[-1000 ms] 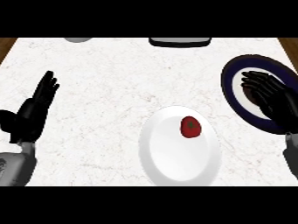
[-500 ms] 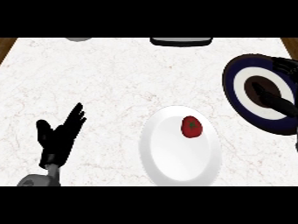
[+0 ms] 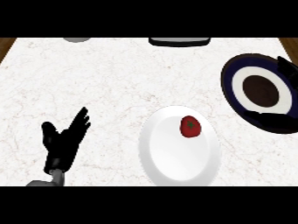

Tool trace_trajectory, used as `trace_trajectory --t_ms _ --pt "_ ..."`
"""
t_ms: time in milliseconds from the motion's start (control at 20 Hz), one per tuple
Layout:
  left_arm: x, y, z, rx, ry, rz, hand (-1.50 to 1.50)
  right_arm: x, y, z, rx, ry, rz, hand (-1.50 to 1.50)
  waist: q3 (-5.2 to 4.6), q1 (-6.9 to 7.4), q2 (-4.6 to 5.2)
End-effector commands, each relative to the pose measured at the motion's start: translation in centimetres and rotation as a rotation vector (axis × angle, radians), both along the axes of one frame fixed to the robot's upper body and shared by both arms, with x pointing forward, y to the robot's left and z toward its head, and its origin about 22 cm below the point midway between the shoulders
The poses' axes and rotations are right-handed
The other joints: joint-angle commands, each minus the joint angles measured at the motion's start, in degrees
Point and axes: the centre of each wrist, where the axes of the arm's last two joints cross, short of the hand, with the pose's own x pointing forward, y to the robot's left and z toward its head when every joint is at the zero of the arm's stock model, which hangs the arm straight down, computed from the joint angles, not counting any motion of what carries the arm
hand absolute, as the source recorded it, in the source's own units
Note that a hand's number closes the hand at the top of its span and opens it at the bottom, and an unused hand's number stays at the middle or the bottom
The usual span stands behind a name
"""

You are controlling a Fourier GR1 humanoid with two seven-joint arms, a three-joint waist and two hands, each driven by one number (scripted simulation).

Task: Pick the tomato from the plate and place it in the plate

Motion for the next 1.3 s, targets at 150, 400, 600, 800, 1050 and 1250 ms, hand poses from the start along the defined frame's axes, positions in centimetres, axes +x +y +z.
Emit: trace_trajectory --t_ms 150,400,600,800,1050,1250 --pt "-0.1 0.4 0.1 -0.007 0.016 0.015 0.0 -1.3 2.2 3.1 -0.328 0.291 0.144 -1.5 -0.12 -0.11 -0.15" --pt "0.3 0.3 0.4 0.004 -0.006 -0.003 0.0 -1.1 6.2 4.6 -0.426 0.37 0.126 -1.5 -0.01 0.5 0.05" --pt "-2.1 -0.4 -0.5 -0.001 -0.016 -0.023 0.0 -1.5 10.3 3.3 -0.44 0.42 0.123 -1.5 0.03 0.72 0.08" --pt "0.8 -1.4 0.2 -0.003 -0.003 -0.001 0.0 0.5 10.9 2.6 -0.466 0.429 0.111 -1.5 0.06 0.36 0.18" --pt "-0.5 0.5 -2.4 0.016 0.002 0.007 0.0 -2.5 14.9 2.8 -0.509 0.521 0.104 -1.5 0.02 0.05 0.11" --pt "-0.6 -1.1 0.4 -0.009 0.017 0.003 0.0 -1.4 14.7 -0.7 -0.481 0.562 0.152 -1.5 0.07 0.27 0.12"
